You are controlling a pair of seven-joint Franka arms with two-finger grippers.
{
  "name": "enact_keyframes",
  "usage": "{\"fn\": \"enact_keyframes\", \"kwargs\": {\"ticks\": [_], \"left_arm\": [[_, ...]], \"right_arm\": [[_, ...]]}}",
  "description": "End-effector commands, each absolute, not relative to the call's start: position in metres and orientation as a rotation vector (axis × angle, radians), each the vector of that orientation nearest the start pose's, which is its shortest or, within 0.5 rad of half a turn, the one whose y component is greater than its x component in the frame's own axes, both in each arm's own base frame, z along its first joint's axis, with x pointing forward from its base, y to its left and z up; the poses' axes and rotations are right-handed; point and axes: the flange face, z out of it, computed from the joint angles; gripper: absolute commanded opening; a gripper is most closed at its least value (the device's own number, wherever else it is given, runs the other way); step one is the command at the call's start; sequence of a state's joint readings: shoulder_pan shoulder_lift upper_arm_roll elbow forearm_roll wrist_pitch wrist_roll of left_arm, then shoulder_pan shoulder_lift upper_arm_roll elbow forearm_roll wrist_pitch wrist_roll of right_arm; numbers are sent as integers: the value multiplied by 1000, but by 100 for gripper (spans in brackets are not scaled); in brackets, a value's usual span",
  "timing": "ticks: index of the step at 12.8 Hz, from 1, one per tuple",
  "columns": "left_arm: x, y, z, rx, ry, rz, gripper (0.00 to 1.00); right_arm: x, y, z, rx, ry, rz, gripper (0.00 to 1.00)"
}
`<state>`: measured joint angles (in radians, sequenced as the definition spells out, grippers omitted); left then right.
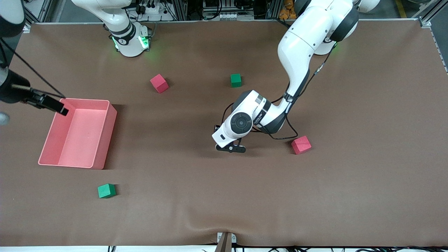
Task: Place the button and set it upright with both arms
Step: 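Grasp the button with the left gripper while the right gripper withdraws, then lower the button upright onto the table with the left gripper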
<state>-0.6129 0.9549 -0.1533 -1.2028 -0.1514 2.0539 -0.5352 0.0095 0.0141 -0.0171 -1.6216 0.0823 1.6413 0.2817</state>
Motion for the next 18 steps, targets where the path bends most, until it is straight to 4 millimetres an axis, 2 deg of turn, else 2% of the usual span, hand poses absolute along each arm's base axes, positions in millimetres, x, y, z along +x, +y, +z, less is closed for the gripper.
{"fn": "enact_keyframes", "kwargs": {"ticks": [1,3,5,8,9,12,13,14,15,16,18], "left_arm": [[555,-511,191,-3272,147,380,65],[555,-510,187,-3267,145,386,52],[555,-510,186,-3266,145,388,40],[553,-510,186,-3262,143,398,5],[554,-511,190,-3264,89,393,0],[548,-525,204,-3279,-143,351,0],[550,-526,212,-3279,-229,338,0],[545,-534,223,-3278,-308,305,0],[534,-552,230,-3286,-389,248,0],[537,-553,239,-3262,-500,151,0],[529,-566,243,-3221,-632,10,0]], "right_arm": [[529,10,607,-3044,394,-28,100],[536,7,619,-3044,369,-69,100],[548,3,641,-3080,221,-82,100],[550,3,651,-3173,184,-9,100],[550,3,654,-3171,184,-18,100],[547,4,654,-3123,188,25,100],[547,3,654,-3106,194,22,100],[547,5,657,-3108,182,15,100],[547,8,657,-3108,175,15,100],[547,8,657,-3108,177,15,100],[547,7,657,-3108,179,17,100]]}}
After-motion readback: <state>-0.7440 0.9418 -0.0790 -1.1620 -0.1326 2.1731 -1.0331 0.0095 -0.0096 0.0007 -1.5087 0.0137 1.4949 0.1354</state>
